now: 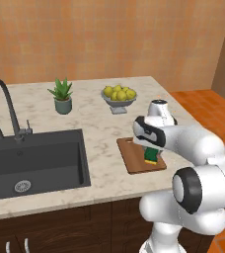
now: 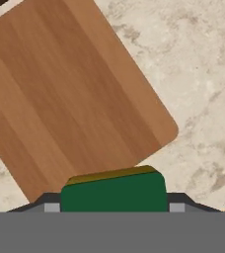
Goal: Pick up the sponge from the counter and clean the cutting board by briefly scrubbing or pressing down on the cutting board. Once finished, release the sponge.
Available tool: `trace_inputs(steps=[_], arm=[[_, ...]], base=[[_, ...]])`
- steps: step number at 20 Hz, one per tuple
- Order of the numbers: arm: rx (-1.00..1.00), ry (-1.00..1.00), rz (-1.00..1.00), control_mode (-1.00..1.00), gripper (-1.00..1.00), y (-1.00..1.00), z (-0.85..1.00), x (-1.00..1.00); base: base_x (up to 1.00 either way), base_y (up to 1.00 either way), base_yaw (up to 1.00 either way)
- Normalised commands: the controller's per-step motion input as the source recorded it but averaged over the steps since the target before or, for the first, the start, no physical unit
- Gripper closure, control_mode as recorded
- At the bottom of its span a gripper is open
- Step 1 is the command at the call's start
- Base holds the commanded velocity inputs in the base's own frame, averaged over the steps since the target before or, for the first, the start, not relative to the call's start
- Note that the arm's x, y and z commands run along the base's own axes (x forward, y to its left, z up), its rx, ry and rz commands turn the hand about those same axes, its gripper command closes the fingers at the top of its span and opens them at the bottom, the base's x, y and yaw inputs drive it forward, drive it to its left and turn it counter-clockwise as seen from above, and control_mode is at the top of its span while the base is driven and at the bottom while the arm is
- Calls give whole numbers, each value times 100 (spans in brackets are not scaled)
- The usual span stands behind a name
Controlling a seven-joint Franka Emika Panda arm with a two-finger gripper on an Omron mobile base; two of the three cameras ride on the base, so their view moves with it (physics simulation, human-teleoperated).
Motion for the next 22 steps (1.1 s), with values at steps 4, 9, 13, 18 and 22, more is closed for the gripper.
trace_inputs(steps=[4, 9, 13, 18, 22], arm=[[0, 0, 10, -100, 100, 99, 0, 22], [-2, 1, 8, -100, 100, 44, -12, 47], [-1, 7, 14, -100, 100, -23, 0, 8], [0, 2, 20, -100, 100, -9, -44, 2], [0, -2, 13, -100, 100, 0, -46, 0]], base=[[0, 0, 0], [0, 0, 0], [0, 0, 0], [0, 0, 0], [0, 0, 0]])
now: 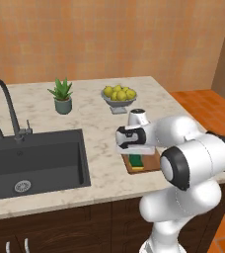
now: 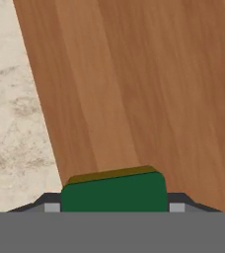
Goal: Pick up the sponge from the counter and clean the cutting board by briefly scrubbing or pressing down on the cutting board. Once finished, release the sponge.
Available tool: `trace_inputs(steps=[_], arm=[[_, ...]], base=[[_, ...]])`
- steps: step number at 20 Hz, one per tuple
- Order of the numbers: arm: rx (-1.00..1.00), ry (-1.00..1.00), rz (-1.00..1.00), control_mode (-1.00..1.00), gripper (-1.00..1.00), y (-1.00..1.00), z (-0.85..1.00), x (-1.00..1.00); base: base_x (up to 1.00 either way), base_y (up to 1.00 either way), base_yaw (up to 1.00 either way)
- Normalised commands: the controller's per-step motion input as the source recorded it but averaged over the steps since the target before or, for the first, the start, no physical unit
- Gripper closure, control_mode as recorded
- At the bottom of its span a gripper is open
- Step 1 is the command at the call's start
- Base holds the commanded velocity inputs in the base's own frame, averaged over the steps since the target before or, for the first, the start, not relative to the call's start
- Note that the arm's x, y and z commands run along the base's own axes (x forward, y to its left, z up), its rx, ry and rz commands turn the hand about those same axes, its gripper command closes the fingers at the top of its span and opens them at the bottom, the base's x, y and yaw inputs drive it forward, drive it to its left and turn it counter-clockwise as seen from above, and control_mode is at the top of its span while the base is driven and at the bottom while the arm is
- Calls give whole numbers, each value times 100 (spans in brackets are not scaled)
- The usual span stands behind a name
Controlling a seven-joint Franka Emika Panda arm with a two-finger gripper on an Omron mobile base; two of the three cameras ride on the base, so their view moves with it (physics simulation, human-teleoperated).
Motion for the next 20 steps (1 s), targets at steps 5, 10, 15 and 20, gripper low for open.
trace_inputs(steps=[5, 10, 15, 20], arm=[[0, -8, 11, -100, 100, 0, -39, 0], [0, -13, 10, -100, 100, 0, -26, 0], [0, -14, 9, -100, 100, 0, -18, 8], [0, -3, 7, -100, 100, 0, 0, 4]], base=[[0, 0, 0], [0, 0, 0], [0, 0, 0], [0, 0, 0]])
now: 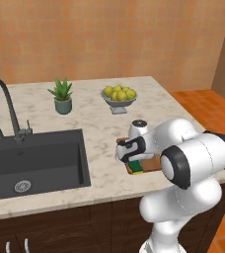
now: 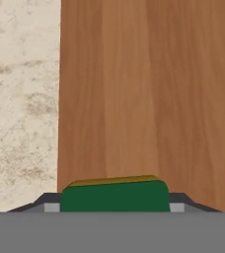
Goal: Pick up the sponge from the counter and clean the cutting board by briefly scrubbing or pressing down on the cutting board. Once finished, release the sponge.
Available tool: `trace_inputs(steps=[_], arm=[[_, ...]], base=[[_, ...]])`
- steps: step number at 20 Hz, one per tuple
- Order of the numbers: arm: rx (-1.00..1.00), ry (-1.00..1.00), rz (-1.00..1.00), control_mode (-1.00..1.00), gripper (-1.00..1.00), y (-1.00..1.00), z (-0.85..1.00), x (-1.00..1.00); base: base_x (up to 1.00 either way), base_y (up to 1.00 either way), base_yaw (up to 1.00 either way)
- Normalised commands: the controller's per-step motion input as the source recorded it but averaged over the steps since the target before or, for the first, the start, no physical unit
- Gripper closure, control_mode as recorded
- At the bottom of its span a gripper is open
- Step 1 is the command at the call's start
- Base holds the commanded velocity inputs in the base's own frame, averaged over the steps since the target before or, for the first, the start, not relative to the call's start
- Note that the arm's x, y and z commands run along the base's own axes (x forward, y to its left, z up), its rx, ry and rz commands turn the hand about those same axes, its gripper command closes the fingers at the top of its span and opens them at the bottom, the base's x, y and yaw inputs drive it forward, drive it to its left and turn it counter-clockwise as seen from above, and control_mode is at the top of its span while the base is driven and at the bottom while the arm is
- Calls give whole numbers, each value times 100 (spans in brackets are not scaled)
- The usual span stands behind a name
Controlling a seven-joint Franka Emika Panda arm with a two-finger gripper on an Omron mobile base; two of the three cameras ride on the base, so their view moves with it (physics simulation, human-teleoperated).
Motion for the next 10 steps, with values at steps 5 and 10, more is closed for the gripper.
trace_inputs(steps=[5, 10], arm=[[0, 0, 7, -100, 100, 0, 0, 3], [0, 0, 5, -100, 100, 0, 0, 14]], base=[[0, 0, 0], [0, 0, 0]])
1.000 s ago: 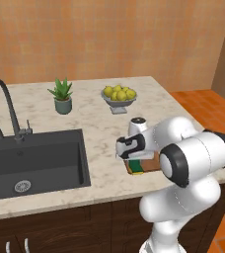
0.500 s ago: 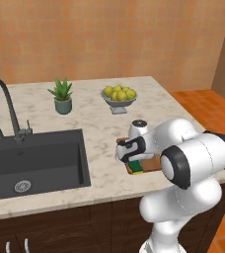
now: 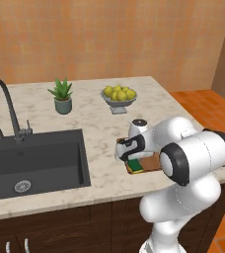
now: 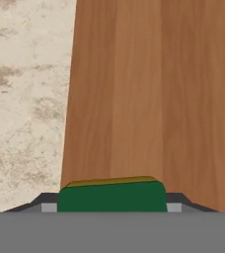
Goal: Pick up the sponge from the counter and clean the cutting board by briefly scrubbing or pressing down on the cutting board. Once finished, release the sponge.
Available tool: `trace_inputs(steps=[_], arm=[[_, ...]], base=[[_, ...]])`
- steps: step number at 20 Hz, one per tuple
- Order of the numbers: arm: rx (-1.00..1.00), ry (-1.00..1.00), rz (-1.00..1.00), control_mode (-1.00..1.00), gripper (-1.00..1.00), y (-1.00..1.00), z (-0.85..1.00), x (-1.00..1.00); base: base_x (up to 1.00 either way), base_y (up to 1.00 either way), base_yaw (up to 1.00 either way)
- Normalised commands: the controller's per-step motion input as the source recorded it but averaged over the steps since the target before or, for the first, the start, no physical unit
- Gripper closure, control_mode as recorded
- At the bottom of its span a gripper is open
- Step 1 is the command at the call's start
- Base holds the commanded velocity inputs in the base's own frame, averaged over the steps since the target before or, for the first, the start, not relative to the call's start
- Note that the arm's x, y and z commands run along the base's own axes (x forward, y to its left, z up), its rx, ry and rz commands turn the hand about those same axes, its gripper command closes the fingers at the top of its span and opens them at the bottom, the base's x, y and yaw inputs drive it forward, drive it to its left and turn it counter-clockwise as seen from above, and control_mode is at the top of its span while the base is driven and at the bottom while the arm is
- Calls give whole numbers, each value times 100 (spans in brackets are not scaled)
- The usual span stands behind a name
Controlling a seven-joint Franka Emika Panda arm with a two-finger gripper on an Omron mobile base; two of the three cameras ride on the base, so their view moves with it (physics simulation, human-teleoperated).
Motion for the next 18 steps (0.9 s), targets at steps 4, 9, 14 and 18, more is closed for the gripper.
trace_inputs(steps=[4, 9, 14, 18], arm=[[0, -8, 4, -100, 100, 0, 0, 26], [0, -8, 3, -100, 100, 0, -3, 28], [0, -13, 2, -100, 100, 0, -3, 31], [0, -17, 0, -100, 100, 0, -1, 42]], base=[[0, 0, 0], [0, 0, 0], [0, 0, 0], [0, 0, 0]])
